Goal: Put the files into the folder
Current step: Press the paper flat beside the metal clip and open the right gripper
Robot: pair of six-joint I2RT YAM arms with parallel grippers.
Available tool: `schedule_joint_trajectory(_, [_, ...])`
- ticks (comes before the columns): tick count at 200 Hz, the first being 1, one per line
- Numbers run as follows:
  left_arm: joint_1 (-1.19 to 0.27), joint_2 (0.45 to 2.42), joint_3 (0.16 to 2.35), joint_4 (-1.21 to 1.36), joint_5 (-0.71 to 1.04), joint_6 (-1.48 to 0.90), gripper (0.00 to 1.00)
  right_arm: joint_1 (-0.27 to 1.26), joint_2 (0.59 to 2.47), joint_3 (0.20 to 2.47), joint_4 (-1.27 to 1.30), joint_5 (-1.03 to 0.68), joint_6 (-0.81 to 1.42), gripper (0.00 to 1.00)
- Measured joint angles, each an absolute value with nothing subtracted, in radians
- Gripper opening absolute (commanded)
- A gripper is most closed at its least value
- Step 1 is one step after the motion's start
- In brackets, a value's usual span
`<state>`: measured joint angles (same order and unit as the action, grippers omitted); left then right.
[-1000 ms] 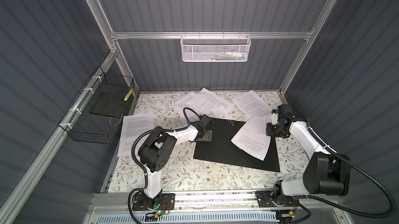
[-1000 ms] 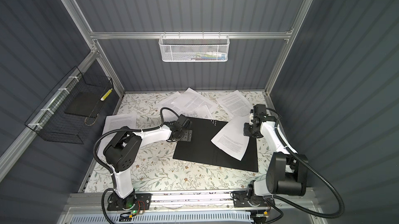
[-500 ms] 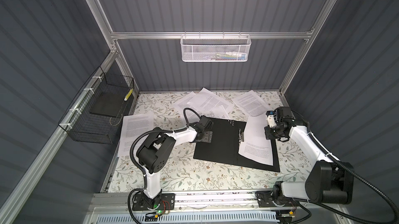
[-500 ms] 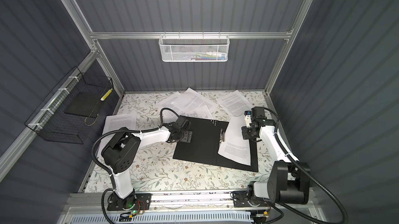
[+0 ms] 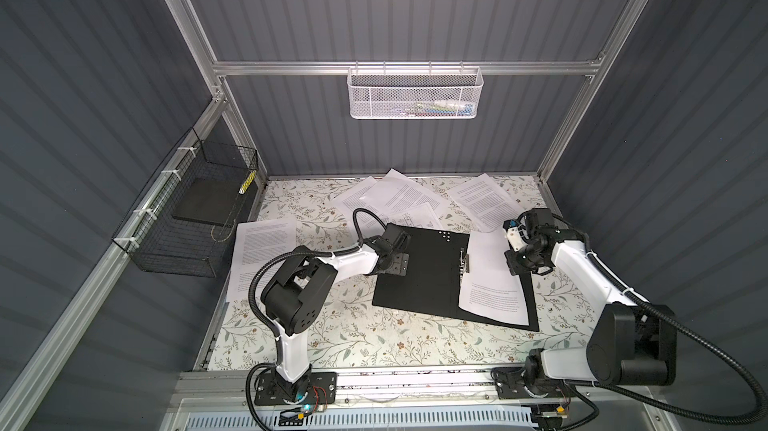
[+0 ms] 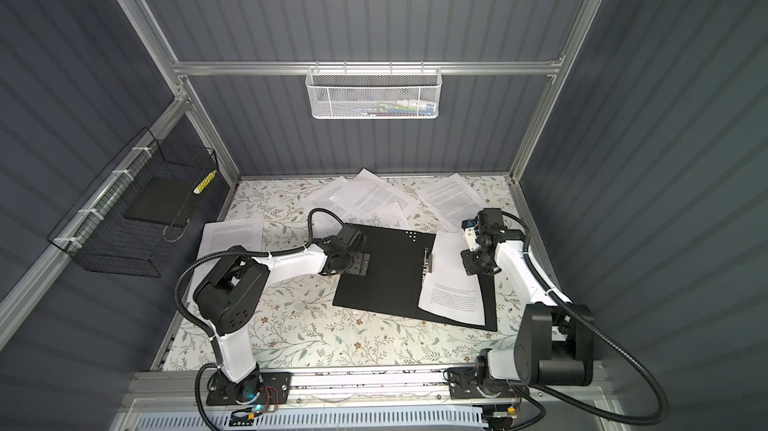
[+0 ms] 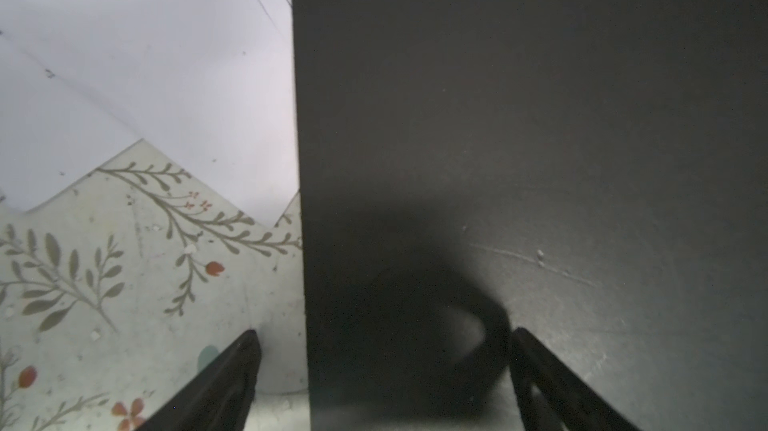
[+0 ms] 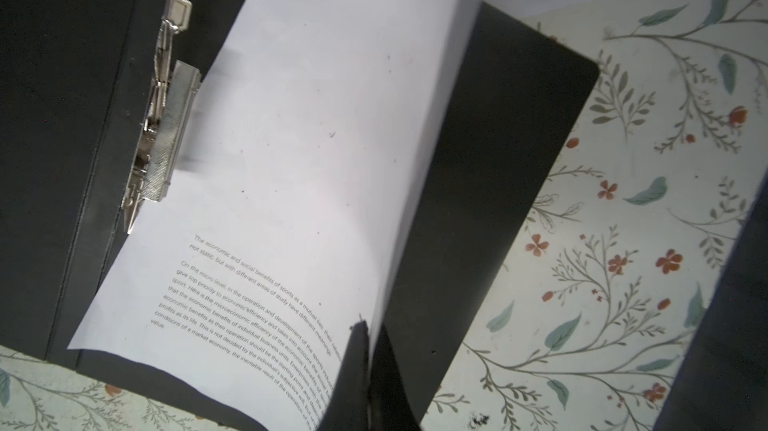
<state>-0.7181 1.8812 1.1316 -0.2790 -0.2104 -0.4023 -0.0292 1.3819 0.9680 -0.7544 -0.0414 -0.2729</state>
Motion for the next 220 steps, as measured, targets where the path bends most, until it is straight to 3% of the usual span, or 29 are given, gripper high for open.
schedule_joint_trajectory(220, [-0.718, 1.876, 1.124, -0.272, -0.204, -0.399, 0.93, -0.117, 1.359, 0.914, -0.657, -0.157, -0.488, 0.0])
